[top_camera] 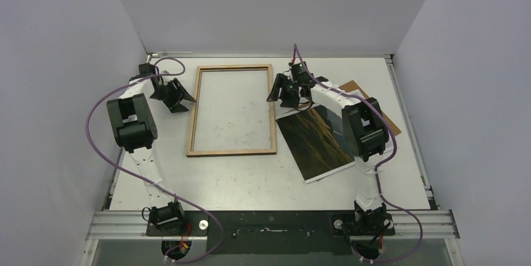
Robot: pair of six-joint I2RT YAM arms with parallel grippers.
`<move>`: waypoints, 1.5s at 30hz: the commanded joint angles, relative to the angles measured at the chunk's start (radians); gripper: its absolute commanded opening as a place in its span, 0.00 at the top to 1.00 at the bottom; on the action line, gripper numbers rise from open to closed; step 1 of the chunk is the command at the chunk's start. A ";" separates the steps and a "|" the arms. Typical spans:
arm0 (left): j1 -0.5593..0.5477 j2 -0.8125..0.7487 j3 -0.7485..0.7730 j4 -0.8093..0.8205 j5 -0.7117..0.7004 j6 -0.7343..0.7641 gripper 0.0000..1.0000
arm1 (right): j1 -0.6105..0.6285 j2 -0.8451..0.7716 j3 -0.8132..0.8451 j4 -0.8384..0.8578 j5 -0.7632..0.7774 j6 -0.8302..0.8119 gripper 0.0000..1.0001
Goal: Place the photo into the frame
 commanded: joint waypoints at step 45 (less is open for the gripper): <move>-0.780 -0.733 -0.446 0.488 -0.043 0.086 0.11 | -0.651 -0.783 -0.613 -0.462 0.254 -0.001 0.33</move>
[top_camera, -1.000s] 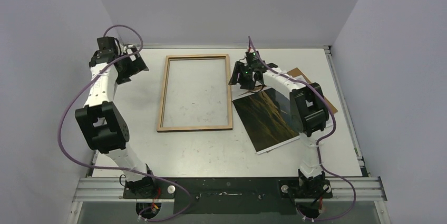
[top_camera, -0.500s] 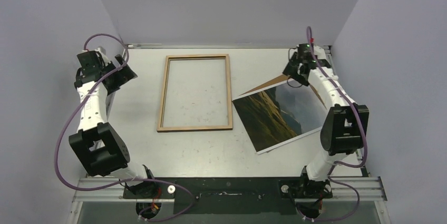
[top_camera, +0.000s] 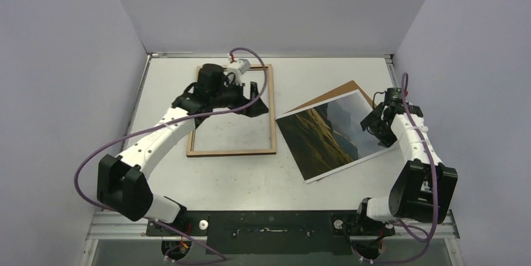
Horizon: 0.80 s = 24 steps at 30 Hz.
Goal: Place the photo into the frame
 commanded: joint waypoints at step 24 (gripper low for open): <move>-0.401 0.879 0.591 -0.013 0.029 0.027 0.52 | -0.111 -0.301 -0.396 0.058 -0.329 0.176 0.34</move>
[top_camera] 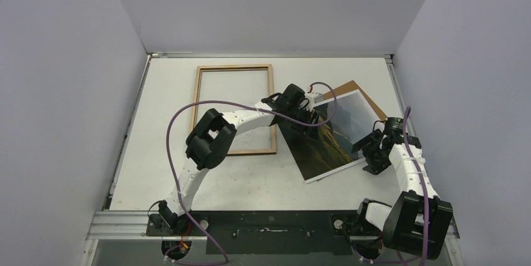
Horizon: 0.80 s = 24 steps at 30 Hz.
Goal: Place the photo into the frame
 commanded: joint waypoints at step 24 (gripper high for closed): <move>0.028 0.225 0.229 -0.424 -0.163 0.167 0.60 | -0.057 -0.052 -0.236 0.283 -0.108 0.114 0.37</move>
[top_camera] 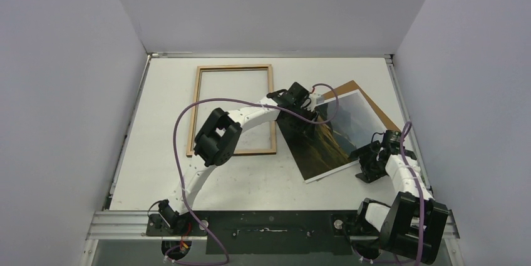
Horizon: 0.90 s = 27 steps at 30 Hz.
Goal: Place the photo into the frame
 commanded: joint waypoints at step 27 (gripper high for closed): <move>0.020 0.104 -0.007 -0.173 -0.135 0.084 0.63 | -0.009 -0.068 -0.117 0.630 -0.342 0.083 0.36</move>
